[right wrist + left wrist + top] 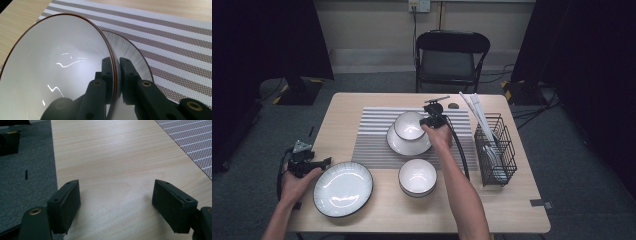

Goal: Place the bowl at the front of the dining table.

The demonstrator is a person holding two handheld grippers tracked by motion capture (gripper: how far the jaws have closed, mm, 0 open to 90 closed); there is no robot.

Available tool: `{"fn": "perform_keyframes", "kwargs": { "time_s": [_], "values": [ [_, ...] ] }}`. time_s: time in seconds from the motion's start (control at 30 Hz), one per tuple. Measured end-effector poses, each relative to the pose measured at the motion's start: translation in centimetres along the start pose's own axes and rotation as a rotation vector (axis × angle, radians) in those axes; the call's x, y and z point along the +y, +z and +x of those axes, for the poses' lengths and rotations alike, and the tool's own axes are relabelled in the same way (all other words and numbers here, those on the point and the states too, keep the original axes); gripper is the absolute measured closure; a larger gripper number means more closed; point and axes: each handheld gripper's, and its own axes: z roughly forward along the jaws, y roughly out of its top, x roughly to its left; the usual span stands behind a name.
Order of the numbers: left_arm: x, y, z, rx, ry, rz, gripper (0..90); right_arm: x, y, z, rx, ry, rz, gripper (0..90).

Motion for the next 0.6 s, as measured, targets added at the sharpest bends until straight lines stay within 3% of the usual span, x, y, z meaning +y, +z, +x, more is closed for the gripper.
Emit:
{"fn": "perform_keyframes", "kwargs": {
  "time_s": [0.6],
  "values": [
    [0.0,0.0,0.0,0.001,0.000,0.000,22.3,-1.2,1.2,-0.4,-0.002,0.030,0.038,82.9]
  ]
}}
